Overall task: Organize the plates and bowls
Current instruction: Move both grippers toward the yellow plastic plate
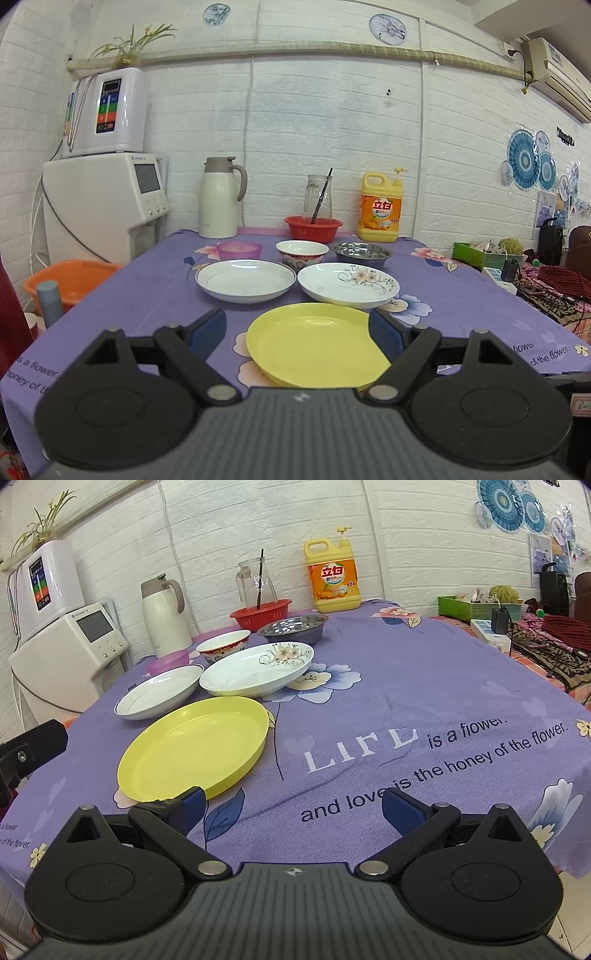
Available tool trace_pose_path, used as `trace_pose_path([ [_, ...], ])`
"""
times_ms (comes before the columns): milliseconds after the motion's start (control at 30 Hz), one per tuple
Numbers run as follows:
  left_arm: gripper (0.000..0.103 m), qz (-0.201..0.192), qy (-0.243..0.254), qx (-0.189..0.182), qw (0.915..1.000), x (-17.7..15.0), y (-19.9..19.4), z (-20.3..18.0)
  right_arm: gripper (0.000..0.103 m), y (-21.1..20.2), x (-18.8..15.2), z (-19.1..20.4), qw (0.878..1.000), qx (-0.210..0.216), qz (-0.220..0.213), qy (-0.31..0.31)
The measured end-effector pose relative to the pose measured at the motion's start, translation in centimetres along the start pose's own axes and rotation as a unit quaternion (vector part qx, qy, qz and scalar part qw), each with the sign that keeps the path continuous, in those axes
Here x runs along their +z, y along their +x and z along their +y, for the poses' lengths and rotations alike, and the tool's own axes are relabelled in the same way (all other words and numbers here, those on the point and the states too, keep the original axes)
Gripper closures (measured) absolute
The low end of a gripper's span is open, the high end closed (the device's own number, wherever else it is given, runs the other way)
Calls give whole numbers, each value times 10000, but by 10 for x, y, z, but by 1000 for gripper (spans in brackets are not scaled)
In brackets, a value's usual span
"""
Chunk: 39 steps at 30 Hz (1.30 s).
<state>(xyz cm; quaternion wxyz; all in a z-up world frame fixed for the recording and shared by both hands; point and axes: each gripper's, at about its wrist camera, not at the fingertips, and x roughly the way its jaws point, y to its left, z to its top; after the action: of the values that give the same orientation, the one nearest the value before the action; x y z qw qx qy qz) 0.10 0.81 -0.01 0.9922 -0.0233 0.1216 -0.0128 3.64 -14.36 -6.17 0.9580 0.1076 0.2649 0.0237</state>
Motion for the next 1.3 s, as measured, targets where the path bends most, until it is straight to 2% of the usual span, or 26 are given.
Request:
trace_pose_path([
  [633, 21, 0, 11, -46, 10000, -1, 2, 2, 0, 2, -1, 2, 10000, 30, 60, -47],
  [900, 21, 42, -55, -177, 9998, -2, 13, 12, 0, 4, 0, 3, 10000, 50, 8, -11],
  [1067, 21, 575, -360, -324, 9972, -1, 46, 32, 0, 21, 4, -3, 9996, 163, 201, 135],
  [1200, 21, 850, -435, -263, 9951, 4, 72, 46, 0, 35, 20, 2, 9995, 112, 278, -117],
  [1300, 21, 1067, -568, -359, 9920, 6, 94, 57, 0, 51, 32, 4, 9991, 112, 356, -216],
])
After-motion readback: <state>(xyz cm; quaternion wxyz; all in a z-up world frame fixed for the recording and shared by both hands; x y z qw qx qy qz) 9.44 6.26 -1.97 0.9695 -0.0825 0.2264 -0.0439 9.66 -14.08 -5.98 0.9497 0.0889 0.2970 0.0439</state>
